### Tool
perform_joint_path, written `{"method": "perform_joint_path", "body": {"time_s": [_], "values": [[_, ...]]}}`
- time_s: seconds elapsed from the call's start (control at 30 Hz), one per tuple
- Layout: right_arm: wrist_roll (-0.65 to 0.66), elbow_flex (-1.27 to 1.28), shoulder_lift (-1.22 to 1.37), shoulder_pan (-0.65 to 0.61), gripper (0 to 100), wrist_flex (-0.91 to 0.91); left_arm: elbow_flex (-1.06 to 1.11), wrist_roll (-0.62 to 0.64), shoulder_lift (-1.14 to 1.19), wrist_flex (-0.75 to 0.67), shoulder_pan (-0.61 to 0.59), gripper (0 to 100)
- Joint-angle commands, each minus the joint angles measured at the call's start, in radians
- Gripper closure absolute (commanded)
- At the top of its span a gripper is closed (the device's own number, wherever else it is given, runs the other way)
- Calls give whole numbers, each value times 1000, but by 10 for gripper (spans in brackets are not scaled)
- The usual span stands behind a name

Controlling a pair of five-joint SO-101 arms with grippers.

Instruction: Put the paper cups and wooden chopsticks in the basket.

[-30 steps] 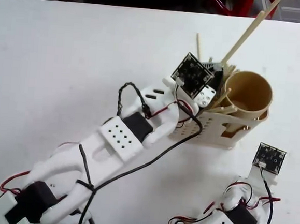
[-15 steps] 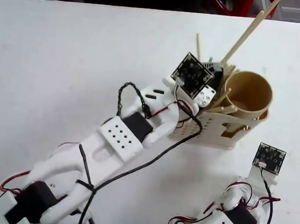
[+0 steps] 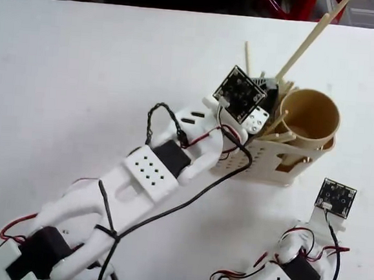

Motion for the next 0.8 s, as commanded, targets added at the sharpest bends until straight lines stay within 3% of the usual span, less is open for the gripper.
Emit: {"method": "perform_joint_path", "body": {"time_s": [0.0,0.33,0.77], "values": [[8,9,-5,-5,925,-13,-28,12,-71,-18,-10,975],[8,9,-5,-7,925,-13,-26,12,-154,91,-12,973],[8,9,-5,-7,925,-13,-25,12,-163,87,7,976]]}}
